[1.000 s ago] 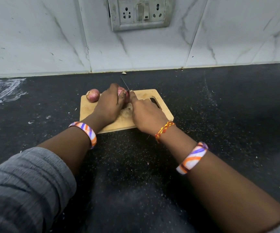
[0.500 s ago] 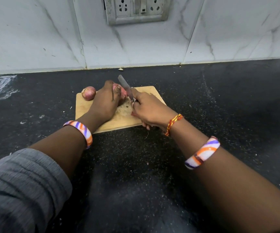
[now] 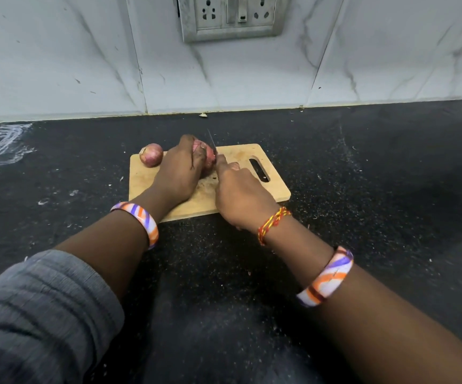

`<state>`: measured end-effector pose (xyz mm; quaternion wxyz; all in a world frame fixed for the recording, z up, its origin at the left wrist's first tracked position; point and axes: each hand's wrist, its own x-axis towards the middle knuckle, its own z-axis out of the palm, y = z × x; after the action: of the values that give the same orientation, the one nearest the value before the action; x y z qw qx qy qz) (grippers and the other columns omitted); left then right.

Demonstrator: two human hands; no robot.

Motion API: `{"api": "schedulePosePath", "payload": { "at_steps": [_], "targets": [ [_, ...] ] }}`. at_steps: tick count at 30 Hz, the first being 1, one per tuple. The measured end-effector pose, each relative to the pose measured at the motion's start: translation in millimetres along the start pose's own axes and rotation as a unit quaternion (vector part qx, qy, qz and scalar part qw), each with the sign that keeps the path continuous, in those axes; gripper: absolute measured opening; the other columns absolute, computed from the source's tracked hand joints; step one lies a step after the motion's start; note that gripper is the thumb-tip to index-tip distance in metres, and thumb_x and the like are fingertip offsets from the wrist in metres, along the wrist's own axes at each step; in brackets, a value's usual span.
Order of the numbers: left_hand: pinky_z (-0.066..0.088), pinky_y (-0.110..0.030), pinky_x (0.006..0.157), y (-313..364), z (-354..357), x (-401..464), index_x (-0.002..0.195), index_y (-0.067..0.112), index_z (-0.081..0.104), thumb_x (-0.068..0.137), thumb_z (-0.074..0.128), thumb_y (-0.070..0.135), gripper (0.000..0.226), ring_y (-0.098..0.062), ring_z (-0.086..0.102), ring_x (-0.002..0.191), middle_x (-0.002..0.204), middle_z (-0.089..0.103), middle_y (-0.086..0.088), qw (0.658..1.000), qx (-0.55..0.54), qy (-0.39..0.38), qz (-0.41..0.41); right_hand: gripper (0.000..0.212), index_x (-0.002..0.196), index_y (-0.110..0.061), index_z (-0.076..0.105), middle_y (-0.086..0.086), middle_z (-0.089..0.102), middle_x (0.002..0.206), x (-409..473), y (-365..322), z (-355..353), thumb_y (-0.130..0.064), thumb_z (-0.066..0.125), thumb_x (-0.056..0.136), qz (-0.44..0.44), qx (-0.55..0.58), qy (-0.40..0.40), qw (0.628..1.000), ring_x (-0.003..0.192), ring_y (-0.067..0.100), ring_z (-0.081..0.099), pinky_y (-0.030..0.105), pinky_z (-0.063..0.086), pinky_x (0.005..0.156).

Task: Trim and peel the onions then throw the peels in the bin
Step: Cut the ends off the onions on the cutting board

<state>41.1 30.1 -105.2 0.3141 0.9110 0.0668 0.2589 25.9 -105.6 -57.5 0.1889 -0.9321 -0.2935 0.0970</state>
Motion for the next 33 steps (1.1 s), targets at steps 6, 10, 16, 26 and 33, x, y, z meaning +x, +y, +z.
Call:
{"api": "schedulePosePath", "payload": {
  "at_steps": [6, 10, 16, 26, 33],
  "targets": [
    [0.037, -0.034, 0.072, 0, 0, 3, 0.111, 0.001, 0.046, 0.099, 0.028, 0.030, 0.036, -0.037, 0.057, 0.093, 0.101, 0.061, -0.023, 1.000, -0.004, 0.005, -0.022, 0.064, 0.149, -0.010, 0.007, 0.024, 0.048, 0.126, 14, -9, -10, -0.006, 0.034, 0.091, 0.025, -0.003, -0.011, 1.000, 0.106, 0.039, 0.056, 0.043, 0.046, 0.083],
    [0.034, -0.033, 0.072, -1, 1, 4, 0.113, -0.001, 0.046, 0.099, 0.028, 0.027, 0.036, -0.039, 0.056, 0.095, 0.103, 0.061, -0.026, 0.999, -0.010, 0.009, -0.034, 0.065, 0.149, -0.015, 0.004, 0.020, 0.044, 0.130, -10, -8, -1, -0.006, 0.034, 0.093, 0.028, -0.026, -0.003, 0.999, 0.109, 0.036, 0.053, 0.043, 0.044, 0.086],
    [0.032, -0.030, 0.071, 0, 1, 2, 0.114, -0.001, 0.046, 0.099, 0.027, 0.029, 0.038, -0.038, 0.056, 0.094, 0.102, 0.060, -0.026, 1.000, -0.005, 0.011, -0.026, 0.060, 0.149, -0.011, 0.008, 0.020, 0.042, 0.134, 4, -11, -2, -0.012, 0.035, 0.095, 0.040, -0.035, -0.012, 0.999, 0.116, 0.034, 0.048, 0.041, 0.041, 0.092],
    [0.030, -0.029, 0.071, -2, 1, 4, 0.112, -0.004, 0.047, 0.100, 0.024, 0.028, 0.041, -0.039, 0.055, 0.097, 0.104, 0.059, -0.027, 0.998, -0.020, 0.026, -0.058, 0.067, 0.149, -0.008, 0.003, 0.017, 0.048, 0.129, -6, -11, 15, -0.005, 0.040, 0.093, 0.032, -0.102, -0.012, 0.994, 0.115, 0.031, 0.051, 0.039, 0.044, 0.088],
    [0.023, -0.026, 0.067, -2, -1, 4, 0.095, -0.007, 0.049, 0.100, 0.024, 0.025, 0.041, -0.028, 0.046, 0.084, 0.096, 0.056, -0.026, 0.993, -0.054, 0.054, -0.093, 0.074, 0.149, -0.010, -0.002, 0.015, 0.051, 0.124, -24, -10, 24, -0.004, 0.044, 0.092, 0.030, -0.136, -0.029, 0.990, 0.112, 0.032, 0.054, 0.041, 0.047, 0.085]
  ]
}}
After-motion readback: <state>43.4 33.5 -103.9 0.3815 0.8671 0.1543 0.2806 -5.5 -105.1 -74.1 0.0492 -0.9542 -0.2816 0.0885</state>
